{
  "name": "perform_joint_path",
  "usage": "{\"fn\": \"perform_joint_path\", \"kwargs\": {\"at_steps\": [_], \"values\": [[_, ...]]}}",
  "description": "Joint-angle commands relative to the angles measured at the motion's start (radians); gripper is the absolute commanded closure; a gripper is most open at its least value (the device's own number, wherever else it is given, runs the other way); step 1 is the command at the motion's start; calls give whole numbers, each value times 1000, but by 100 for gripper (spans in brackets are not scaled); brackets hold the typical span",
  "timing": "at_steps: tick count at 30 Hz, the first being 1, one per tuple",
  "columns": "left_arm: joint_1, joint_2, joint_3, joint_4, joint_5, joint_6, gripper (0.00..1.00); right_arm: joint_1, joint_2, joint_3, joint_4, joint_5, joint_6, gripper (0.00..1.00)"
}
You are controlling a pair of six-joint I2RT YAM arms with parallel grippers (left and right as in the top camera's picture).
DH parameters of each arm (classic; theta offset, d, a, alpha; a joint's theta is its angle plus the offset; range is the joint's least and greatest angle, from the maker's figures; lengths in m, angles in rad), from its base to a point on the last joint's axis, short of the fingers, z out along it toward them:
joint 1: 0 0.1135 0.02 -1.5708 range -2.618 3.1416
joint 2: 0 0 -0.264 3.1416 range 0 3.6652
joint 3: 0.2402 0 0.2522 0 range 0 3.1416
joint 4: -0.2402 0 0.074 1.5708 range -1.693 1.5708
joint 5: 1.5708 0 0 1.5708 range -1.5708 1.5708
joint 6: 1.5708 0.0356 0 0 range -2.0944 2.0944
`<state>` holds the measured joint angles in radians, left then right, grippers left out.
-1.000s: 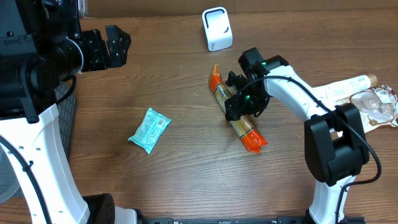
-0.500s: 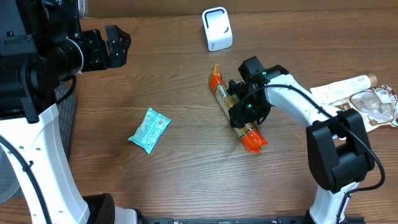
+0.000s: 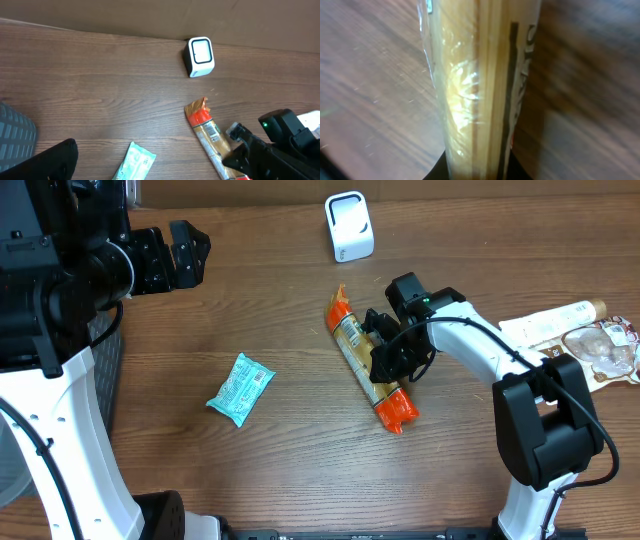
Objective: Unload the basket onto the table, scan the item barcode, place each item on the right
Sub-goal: 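Grasp the spaghetti pack at its middle with the right gripper, then lift the spaghetti pack upright and hold it before the scanner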
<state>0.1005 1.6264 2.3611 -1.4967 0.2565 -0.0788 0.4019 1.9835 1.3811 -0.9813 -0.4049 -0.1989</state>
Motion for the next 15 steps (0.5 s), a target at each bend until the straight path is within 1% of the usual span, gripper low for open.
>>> {"fn": "perform_joint_path", "kwargs": {"at_steps": [1, 7, 11, 15], "values": [[10, 8, 15, 1, -5, 4, 1, -31, -49, 76, -13, -200, -9, 96], [10, 8, 15, 1, -5, 4, 0, -105, -171, 103, -24, -454, -29, 96], [10, 8, 15, 1, -5, 3, 1, -150, -262, 103, -77, -632, -116, 96], [10, 8, 15, 1, -5, 4, 0, -181, -335, 103, -106, -718, -121, 96]]}}
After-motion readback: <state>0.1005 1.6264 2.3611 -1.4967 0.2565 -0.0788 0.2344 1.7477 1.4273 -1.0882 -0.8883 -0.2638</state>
